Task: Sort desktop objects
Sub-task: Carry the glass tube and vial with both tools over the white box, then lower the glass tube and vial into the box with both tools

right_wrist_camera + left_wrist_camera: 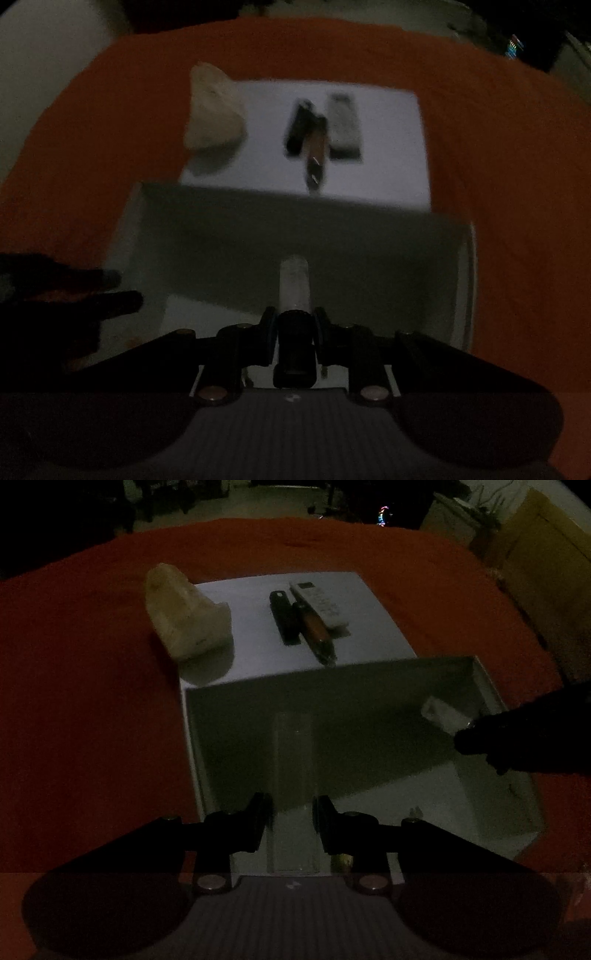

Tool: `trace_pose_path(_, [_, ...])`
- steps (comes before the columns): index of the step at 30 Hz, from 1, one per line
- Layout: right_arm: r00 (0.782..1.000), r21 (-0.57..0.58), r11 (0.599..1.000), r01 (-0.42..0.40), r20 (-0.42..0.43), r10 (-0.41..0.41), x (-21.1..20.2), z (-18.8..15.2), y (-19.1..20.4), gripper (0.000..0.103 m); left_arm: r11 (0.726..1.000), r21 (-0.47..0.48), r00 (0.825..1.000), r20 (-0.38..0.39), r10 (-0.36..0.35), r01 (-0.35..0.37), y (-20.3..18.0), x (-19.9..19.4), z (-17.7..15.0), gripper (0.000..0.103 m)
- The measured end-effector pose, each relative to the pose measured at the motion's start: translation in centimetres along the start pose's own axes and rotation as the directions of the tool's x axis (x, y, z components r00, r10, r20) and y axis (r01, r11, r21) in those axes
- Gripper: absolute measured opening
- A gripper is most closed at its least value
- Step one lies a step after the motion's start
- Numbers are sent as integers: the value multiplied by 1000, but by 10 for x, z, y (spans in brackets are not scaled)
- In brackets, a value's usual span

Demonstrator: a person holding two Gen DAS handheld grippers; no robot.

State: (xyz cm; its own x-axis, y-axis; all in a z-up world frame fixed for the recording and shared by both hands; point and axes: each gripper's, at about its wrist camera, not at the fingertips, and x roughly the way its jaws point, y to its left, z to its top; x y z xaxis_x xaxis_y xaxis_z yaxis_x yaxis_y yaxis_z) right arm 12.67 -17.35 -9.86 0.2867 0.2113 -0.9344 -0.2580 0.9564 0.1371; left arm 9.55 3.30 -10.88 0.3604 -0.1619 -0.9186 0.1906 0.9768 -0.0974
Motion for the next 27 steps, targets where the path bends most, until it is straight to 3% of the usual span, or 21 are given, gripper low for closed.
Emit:
trace_pose_path(3, [1000,-19,1000,9,-19,-10,12,-18,-1,22,1000,-5,1000,-29,4,-4,-3,9,-8,25])
trace_pose_path(7, [998,36,999,14,-67,-11,30,-30,-7,22,1000,-5,999,-33,26,-26,-5,23,-13,25])
trace_pose_path(17, [994,-32,999,3,-113,-6,62,-51,9,22,997,32,994,-76,73,-71,-12,52,-26,25])
trace_pose_path(27, [987,-59,998,34,-152,-43,88,-65,0,22,997,53,993,-98,61,-56,-27,63,-35,25])
